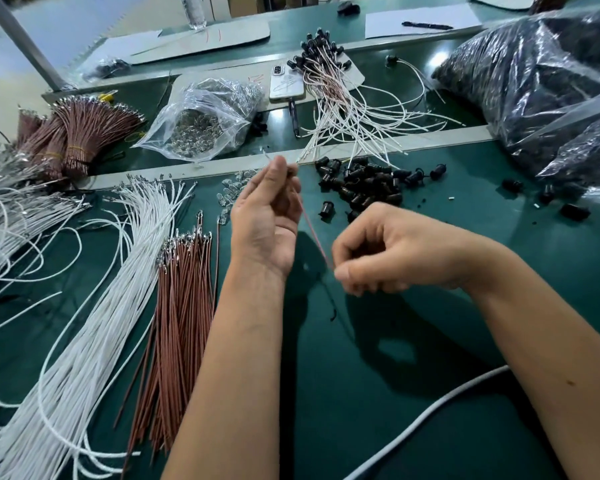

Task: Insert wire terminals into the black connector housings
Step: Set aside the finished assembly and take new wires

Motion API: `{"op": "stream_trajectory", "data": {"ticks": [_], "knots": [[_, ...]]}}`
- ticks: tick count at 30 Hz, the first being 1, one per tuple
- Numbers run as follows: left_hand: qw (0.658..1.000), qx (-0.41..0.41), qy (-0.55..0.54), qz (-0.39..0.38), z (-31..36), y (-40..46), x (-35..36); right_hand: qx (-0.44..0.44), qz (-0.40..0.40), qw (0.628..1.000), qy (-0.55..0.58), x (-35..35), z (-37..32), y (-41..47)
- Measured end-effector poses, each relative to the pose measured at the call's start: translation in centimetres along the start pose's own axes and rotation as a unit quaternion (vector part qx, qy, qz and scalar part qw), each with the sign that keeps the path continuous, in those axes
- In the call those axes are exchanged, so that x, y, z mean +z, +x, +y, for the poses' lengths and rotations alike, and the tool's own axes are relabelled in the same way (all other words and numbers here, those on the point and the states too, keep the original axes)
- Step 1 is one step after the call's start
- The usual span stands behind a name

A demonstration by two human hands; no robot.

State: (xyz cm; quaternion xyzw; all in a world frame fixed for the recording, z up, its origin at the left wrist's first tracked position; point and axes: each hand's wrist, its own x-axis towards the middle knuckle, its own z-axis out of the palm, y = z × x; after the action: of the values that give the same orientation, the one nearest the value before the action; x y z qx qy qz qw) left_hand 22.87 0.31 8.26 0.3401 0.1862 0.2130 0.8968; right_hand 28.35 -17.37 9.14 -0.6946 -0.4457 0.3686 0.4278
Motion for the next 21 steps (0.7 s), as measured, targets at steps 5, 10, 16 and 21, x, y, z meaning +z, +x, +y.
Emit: {"op": "stream_trajectory", "data": {"ticks": [5,10,16,21], "knots": [[0.998,0.022,0.062,-0.011,0.2,0.1,-0.4,-0.008,0.11,0.99,0.089,1.1,0.2,1.2],[0.991,0.032,0.127,-0.042,-0.5,-0.2,0.3,-0.009,0.203,0.972,0.121,1.2,0.8,1.9],[0.992,0.014,0.125,0.0,0.2,-0.4,0.3,0.009,0.17,0.977,0.126,1.4,0.9,1.8],[0.985,0.091,0.11,0.1,2.1,-0.2,-0.2,-0.005,0.282,0.953,0.109,1.8,0.2,5.0]]}}
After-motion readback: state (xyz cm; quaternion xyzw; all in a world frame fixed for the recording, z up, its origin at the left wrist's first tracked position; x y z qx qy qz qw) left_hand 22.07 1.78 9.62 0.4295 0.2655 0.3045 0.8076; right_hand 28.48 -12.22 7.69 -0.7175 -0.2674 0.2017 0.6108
